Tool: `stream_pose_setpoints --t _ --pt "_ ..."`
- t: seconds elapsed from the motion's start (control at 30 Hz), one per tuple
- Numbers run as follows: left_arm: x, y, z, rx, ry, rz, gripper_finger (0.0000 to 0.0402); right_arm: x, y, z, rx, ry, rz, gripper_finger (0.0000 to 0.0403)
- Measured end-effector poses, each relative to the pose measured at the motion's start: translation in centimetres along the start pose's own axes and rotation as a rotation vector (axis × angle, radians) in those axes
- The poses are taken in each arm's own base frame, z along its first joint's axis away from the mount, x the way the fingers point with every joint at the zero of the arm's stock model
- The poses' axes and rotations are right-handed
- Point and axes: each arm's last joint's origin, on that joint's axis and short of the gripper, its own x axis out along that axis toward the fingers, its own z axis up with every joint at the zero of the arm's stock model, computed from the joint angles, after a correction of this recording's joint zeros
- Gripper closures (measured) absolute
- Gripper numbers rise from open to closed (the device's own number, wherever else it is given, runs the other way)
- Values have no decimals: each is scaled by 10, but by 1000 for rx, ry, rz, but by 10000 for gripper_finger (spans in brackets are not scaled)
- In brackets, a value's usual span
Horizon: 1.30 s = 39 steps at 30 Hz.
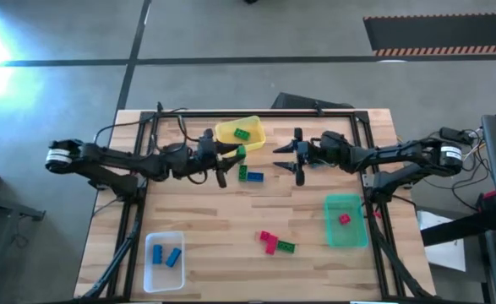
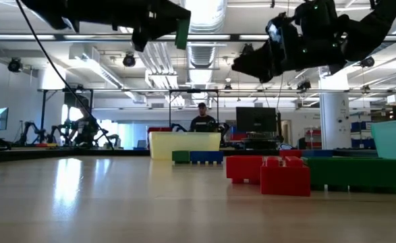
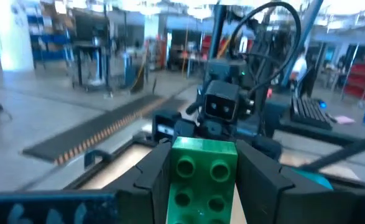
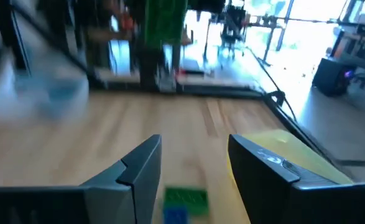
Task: Sort & place blocks by color
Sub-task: Put the green game piece into the yellow bin
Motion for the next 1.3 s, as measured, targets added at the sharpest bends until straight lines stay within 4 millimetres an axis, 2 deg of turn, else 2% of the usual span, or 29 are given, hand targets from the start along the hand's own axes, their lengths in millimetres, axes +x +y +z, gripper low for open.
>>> stream_pose_setpoints --t 0.1,0.27,0.43,0.6,0.77,0.93,1.07,1.3 --pt "1 0 -8 27 -37 -4 278 3 -2 8 99 -40 1 216" --pt "3 1 -13 122 -26 -2 278 11 0 25 146 -69 45 178" --pt "1 3 -9 206 -39 6 278 25 -5 43 142 -109 45 139" --pt "-1 3 -6 292 -41 1 278 45 -10 53 151 -109 52 115" --pt "-4 4 -2 401 -56 -12 278 68 -18 57 126 -93 61 108" --pt "-8 8 9 397 -111 11 278 92 -25 62 84 -36 80 108" --pt "-10 10 11 387 -107 16 278 108 -31 65 70 4 87 108" --pt "-10 11 10 393 -92 43 278 121 -38 73 12 75 158 108"
